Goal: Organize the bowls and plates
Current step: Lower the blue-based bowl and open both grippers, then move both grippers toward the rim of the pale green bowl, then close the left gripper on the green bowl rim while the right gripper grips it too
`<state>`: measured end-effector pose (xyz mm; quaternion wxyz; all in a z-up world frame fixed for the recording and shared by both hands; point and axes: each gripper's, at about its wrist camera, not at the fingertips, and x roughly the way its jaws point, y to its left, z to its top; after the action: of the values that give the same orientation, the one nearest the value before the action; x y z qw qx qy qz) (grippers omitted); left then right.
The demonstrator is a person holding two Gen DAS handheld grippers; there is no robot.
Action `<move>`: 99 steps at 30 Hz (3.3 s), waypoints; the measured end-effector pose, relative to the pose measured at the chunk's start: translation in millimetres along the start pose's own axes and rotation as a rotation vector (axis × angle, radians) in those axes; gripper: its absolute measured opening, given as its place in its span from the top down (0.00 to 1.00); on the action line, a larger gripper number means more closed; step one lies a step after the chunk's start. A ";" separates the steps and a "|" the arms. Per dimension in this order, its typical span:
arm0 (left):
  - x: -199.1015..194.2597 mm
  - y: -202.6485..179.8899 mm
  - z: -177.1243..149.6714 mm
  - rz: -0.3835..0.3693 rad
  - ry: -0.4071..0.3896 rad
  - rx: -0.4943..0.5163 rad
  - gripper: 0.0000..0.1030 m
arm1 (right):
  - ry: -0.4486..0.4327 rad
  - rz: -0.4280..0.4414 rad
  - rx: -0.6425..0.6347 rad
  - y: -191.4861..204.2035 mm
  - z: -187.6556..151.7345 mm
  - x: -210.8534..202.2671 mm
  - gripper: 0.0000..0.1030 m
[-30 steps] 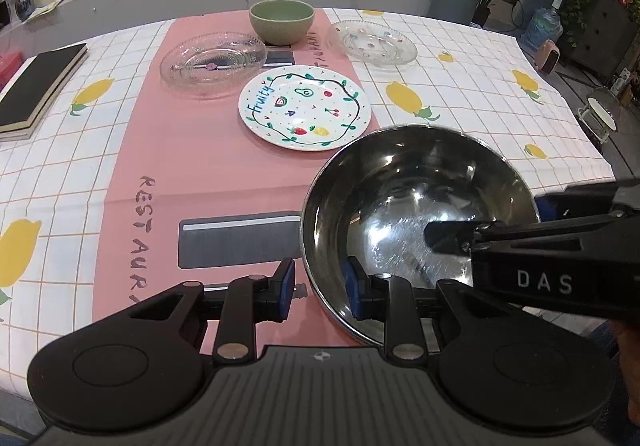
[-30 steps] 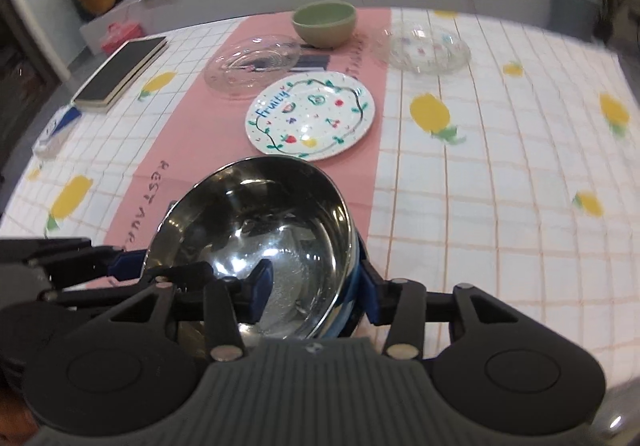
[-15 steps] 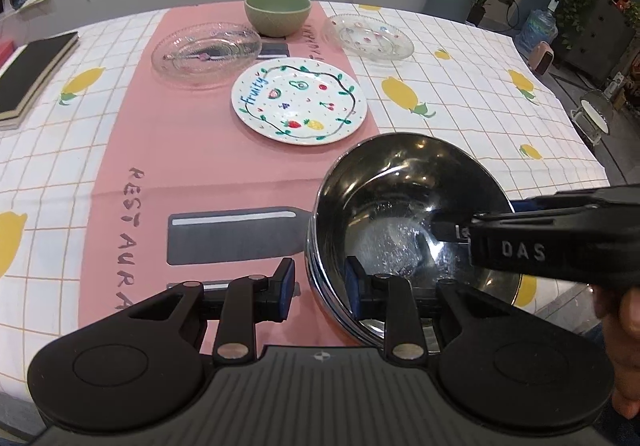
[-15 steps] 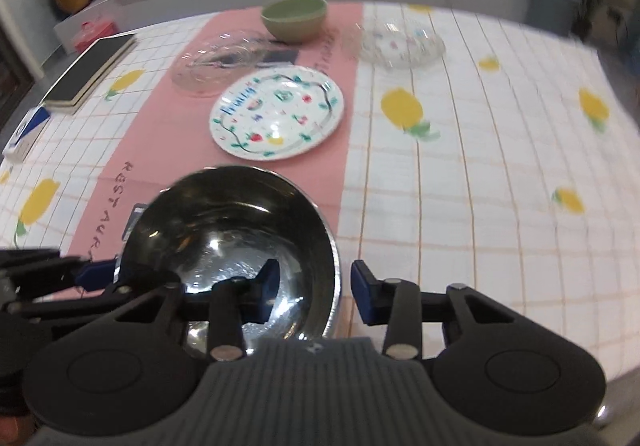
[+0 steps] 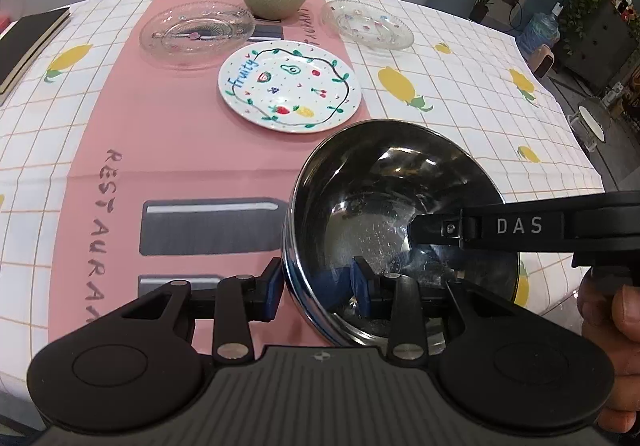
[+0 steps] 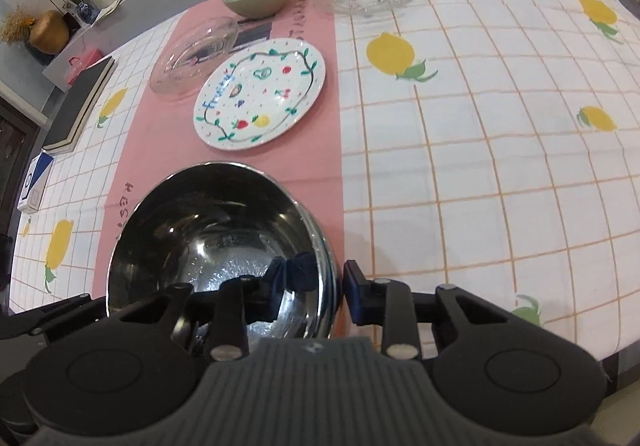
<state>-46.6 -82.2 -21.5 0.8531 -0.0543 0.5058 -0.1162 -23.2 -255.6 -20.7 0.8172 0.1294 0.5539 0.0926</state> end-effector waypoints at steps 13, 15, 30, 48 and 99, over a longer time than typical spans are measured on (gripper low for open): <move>9.1 -9.6 11.1 -0.015 0.011 0.031 0.62 | 0.007 -0.018 -0.003 -10.9 9.7 6.0 0.67; 4.9 -6.6 12.2 -0.031 0.003 0.030 0.62 | 0.001 -0.015 0.002 -12.2 10.0 3.6 0.66; -25.0 22.1 61.6 -0.039 -0.098 0.040 0.47 | -0.113 -0.008 0.035 -15.9 46.4 -31.5 0.52; 20.4 68.4 161.1 -0.026 -0.164 -0.026 0.47 | -0.117 -0.013 0.009 24.4 125.1 10.3 0.52; 170.3 102.8 281.8 -0.022 -0.079 -0.167 0.73 | -0.050 0.023 0.072 39.6 303.7 170.3 0.82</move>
<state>293.4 -32.9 -52.0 0.8636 -0.1354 0.4789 -0.0805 321.7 -200.8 -51.2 0.8246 0.1672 0.5346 0.0786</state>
